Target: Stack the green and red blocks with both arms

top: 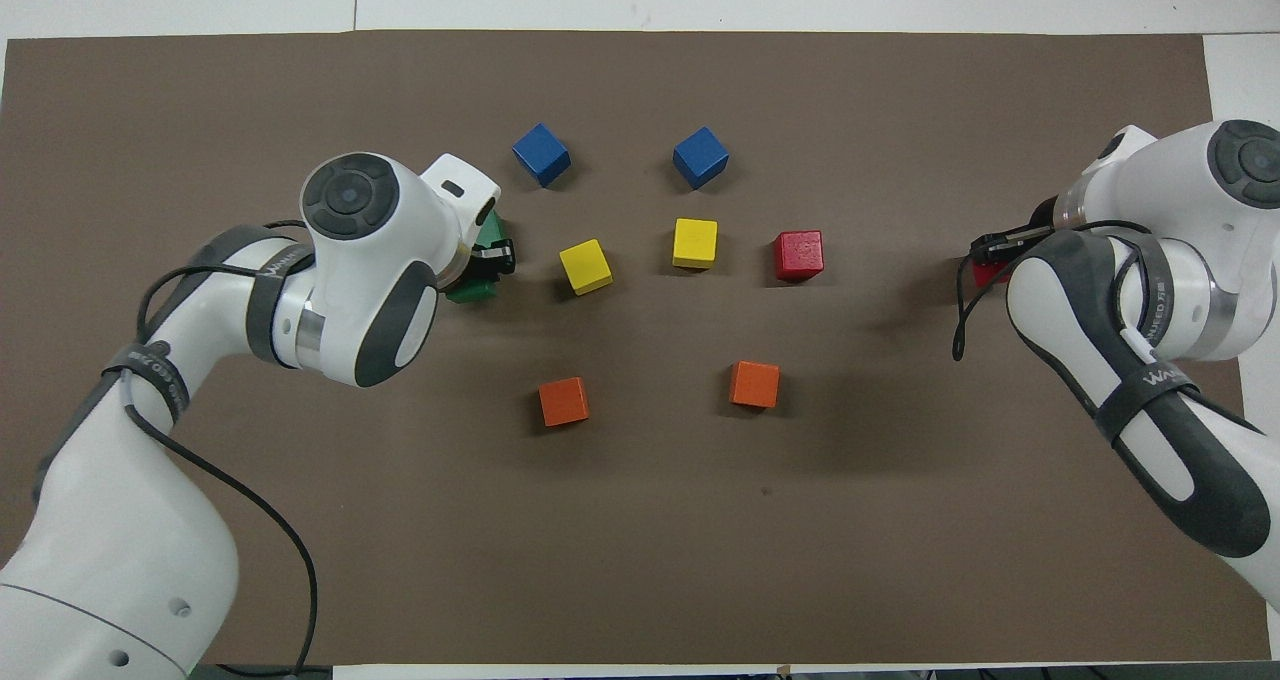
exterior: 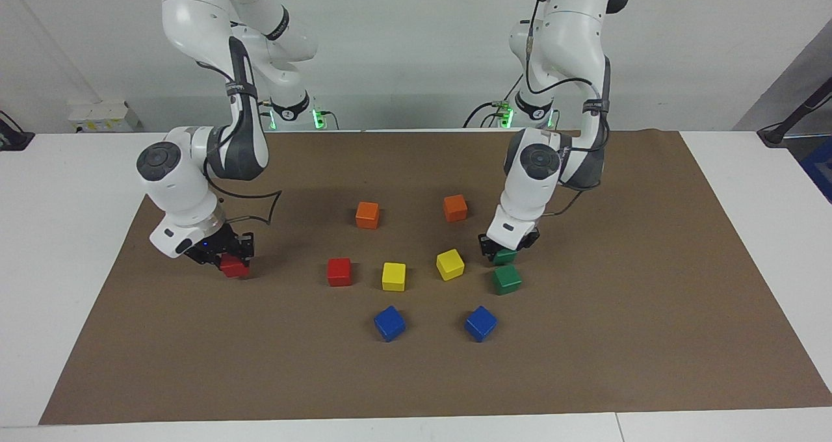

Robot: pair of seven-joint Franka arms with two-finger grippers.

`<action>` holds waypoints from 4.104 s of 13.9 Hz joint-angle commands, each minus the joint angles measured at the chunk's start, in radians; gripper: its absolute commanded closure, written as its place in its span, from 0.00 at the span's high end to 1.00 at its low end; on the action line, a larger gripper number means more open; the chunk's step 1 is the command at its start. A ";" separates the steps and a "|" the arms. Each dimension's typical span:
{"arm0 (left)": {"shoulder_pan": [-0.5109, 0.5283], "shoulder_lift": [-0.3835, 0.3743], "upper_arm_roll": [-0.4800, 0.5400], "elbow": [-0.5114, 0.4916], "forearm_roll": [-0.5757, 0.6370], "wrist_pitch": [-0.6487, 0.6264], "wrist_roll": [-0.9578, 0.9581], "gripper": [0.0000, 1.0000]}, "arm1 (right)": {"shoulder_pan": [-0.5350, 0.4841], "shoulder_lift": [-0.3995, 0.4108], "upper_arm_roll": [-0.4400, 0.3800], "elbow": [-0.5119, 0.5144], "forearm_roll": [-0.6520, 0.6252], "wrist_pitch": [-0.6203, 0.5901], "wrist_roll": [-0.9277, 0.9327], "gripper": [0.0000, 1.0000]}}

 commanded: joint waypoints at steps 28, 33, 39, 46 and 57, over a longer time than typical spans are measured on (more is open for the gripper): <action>0.566 -0.128 0.002 -0.299 -0.006 0.162 0.762 0.00 | 0.209 0.029 0.010 0.469 -0.041 -0.496 0.396 1.00; 0.568 -0.127 0.002 -0.329 -0.006 0.209 0.780 0.00 | 0.306 0.124 0.012 0.482 -0.033 -0.410 0.505 1.00; 0.543 -0.122 0.002 -0.193 -0.001 0.041 0.803 1.00 | 0.342 0.143 0.015 0.405 -0.024 -0.255 0.513 1.00; 0.361 -0.066 0.000 0.124 -0.066 -0.252 0.675 1.00 | 0.345 0.143 0.016 0.284 -0.023 -0.099 0.551 1.00; 0.024 0.117 0.003 0.240 -0.098 -0.076 0.313 1.00 | 0.346 0.145 0.018 0.190 -0.021 0.006 0.556 1.00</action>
